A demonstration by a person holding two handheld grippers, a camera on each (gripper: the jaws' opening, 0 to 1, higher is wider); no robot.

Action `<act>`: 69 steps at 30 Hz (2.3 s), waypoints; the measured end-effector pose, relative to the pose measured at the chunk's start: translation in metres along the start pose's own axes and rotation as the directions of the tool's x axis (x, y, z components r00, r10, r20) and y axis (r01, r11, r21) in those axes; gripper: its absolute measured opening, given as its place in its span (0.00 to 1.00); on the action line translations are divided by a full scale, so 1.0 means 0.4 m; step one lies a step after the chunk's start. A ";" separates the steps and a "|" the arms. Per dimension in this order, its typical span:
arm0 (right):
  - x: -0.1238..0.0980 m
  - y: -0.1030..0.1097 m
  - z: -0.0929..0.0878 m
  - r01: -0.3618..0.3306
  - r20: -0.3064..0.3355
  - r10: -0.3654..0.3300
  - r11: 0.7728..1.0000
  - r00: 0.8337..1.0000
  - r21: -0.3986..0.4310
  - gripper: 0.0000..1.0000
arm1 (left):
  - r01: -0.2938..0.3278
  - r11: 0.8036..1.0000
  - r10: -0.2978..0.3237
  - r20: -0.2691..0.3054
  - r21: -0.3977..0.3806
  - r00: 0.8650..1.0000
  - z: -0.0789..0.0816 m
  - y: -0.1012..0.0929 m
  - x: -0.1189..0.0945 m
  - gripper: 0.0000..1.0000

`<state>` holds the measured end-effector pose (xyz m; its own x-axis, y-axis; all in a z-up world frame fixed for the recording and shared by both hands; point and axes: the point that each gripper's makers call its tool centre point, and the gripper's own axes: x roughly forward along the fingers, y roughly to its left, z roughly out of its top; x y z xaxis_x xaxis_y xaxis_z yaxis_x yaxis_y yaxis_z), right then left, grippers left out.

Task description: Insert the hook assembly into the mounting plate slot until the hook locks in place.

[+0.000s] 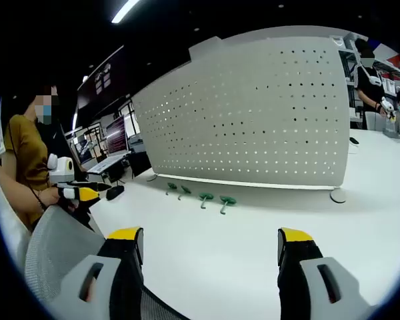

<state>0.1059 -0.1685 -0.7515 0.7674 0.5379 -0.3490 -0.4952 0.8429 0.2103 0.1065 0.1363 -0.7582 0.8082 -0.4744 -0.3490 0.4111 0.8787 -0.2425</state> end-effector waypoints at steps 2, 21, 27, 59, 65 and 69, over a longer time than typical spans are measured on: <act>-0.002 -0.002 0.000 0.005 0.001 -0.005 1.000 1.000 0.003 0.80 | 0.002 1.000 -0.002 -0.008 0.001 1.000 -0.003 -0.001 0.002 0.97; 0.003 -0.004 0.007 -0.003 0.003 0.003 1.000 1.000 0.000 0.80 | 0.036 0.999 -0.035 -0.039 0.022 0.999 -0.009 -0.017 0.010 0.98; 0.000 -0.006 0.012 -0.002 0.008 0.002 1.000 1.000 -0.005 0.80 | 0.043 0.999 -0.043 -0.030 0.013 0.999 -0.004 -0.017 0.008 0.99; 0.009 0.011 0.024 -0.033 0.002 0.033 0.999 0.999 -0.027 0.79 | 0.082 0.995 -0.079 -0.053 0.054 0.995 0.012 -0.018 0.021 0.98; 0.011 0.005 0.023 -0.028 -0.007 0.028 0.999 1.000 -0.028 0.79 | 0.085 0.994 -0.081 -0.060 0.068 0.995 0.021 -0.003 0.034 0.98; 0.014 -0.002 0.028 -0.025 -0.006 0.025 0.999 1.000 -0.031 0.79 | 0.089 0.993 -0.084 -0.073 0.073 0.994 0.021 0.014 0.041 0.97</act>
<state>0.1154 -0.1660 -0.7434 0.7523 0.5588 -0.3489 -0.5268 0.8283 0.1906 0.1256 0.1339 -0.7576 0.7377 -0.5492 -0.3926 0.5115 0.8342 -0.2059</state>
